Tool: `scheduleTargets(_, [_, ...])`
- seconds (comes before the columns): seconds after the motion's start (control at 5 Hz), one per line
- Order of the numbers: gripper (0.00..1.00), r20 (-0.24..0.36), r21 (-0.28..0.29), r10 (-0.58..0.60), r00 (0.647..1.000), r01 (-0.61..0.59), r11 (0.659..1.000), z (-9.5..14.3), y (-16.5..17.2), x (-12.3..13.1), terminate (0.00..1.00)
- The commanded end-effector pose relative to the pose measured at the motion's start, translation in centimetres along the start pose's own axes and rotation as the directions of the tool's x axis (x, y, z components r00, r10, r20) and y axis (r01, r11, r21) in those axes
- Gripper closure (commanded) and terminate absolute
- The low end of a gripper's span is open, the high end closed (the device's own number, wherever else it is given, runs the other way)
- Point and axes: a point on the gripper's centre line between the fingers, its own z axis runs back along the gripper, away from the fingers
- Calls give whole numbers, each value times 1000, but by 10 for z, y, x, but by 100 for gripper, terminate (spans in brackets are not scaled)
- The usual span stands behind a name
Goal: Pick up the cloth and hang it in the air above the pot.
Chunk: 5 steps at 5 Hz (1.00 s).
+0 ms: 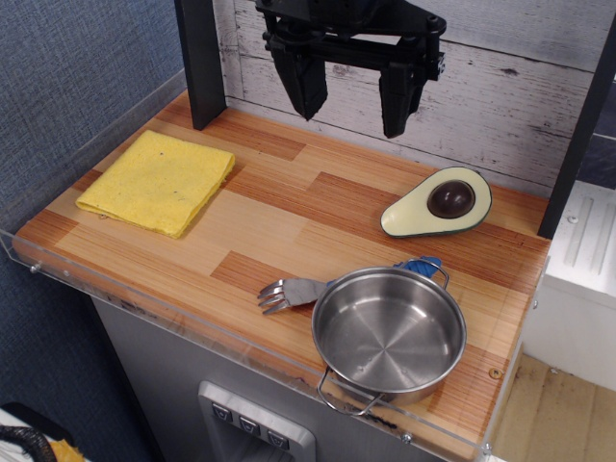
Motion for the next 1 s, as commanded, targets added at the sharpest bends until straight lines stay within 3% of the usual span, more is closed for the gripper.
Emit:
scheduleTargets(0.0, [0,0,0,0,1000,0,1000,0,0,0,0])
scheduleTargets(0.6, [0,22,0,23,999,-23,1000,-29,114,-41,0])
scheduleTargets(0.8, [0,5,36,12,1000,-12,999,-31,148,-41,0])
